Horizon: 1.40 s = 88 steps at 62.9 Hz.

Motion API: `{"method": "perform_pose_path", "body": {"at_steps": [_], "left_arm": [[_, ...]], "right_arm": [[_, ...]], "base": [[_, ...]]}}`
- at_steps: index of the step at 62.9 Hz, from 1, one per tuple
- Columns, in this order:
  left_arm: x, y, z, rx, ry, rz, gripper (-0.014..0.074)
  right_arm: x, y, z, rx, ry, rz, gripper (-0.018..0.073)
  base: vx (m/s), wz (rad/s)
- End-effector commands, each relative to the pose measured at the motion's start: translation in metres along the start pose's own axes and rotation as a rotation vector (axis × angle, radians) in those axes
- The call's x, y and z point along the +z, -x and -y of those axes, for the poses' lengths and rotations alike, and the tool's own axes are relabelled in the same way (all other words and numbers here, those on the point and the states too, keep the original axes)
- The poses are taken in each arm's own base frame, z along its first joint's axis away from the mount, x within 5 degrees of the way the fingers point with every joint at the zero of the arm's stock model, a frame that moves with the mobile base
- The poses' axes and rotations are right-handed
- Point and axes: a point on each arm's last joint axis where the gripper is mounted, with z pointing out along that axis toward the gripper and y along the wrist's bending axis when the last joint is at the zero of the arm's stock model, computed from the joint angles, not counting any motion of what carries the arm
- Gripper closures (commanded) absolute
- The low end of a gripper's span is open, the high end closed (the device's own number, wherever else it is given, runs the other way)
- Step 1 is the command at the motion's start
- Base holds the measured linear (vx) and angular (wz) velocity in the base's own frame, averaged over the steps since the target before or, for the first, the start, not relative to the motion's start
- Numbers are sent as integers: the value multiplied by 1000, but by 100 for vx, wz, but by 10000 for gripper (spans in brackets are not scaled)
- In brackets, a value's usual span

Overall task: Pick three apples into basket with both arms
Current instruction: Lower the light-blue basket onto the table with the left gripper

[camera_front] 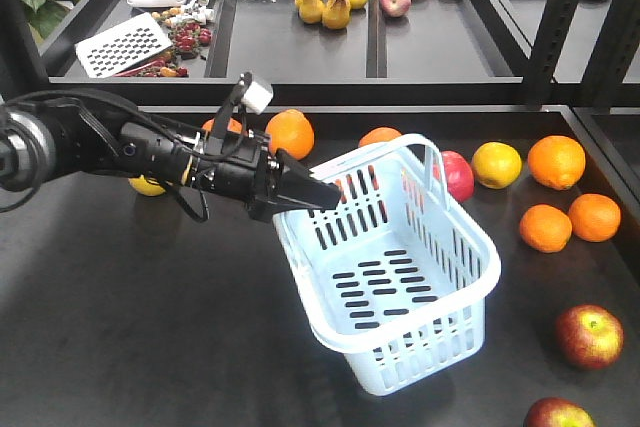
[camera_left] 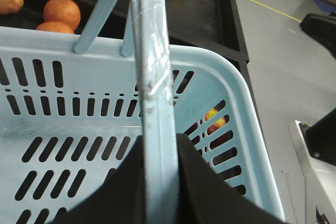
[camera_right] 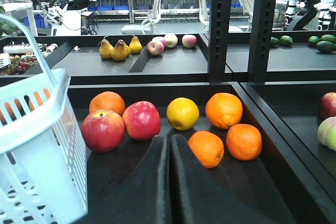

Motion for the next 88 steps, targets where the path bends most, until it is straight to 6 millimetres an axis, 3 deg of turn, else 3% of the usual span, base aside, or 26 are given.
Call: {"method": "perform_pose_path", "body": {"at_steps": [1, 88], "left_arm": [[-9, 18, 14, 97, -14, -19, 603], [-31, 11, -4, 3, 26, -1, 592]], "right_arm": [[0, 3, -1, -10, 8, 74, 564], [0, 3, -1, -10, 8, 74, 564]], "base": [[0, 0], [0, 0]]}}
